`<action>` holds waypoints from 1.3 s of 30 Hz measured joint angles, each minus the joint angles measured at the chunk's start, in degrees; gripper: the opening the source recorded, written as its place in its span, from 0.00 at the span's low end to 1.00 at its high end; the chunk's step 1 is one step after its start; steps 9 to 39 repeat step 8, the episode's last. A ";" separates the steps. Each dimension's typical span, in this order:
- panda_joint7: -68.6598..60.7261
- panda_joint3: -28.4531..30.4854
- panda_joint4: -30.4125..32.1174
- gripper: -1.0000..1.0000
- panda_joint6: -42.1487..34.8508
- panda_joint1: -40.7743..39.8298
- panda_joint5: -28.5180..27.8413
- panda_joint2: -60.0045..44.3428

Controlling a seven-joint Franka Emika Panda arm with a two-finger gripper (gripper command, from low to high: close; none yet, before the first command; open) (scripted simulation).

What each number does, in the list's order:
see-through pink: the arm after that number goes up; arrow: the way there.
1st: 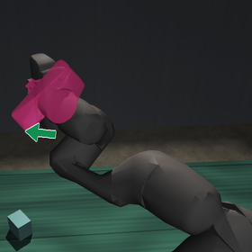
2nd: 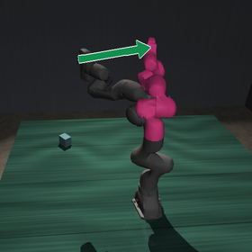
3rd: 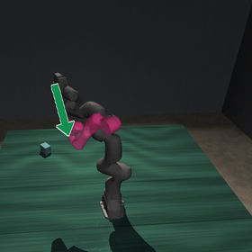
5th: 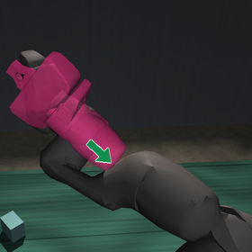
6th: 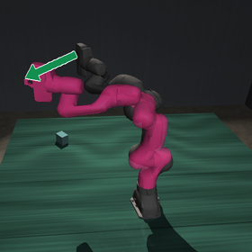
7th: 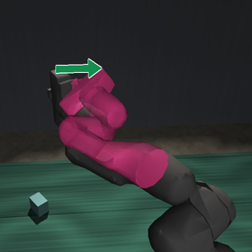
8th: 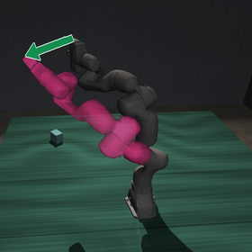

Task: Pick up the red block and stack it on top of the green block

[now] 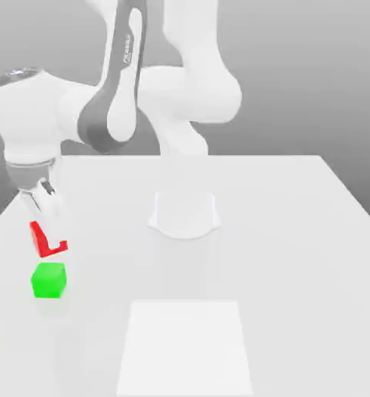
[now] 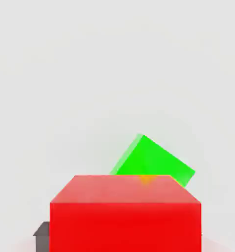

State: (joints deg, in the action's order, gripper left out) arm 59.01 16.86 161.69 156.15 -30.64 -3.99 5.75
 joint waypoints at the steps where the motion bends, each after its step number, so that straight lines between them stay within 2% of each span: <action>1: -1.08 0.12 -0.10 0.00 1.75 0.10 1.19 -1.91; 4: -5.08 -1.37 -0.40 0.00 7.47 -0.19 6.56 -8.17; 5: -6.37 -2.19 -0.49 1.00 9.05 -0.59 8.35 -9.92; 39: -6.37 -2.19 -0.49 1.00 9.05 -0.59 8.35 -9.92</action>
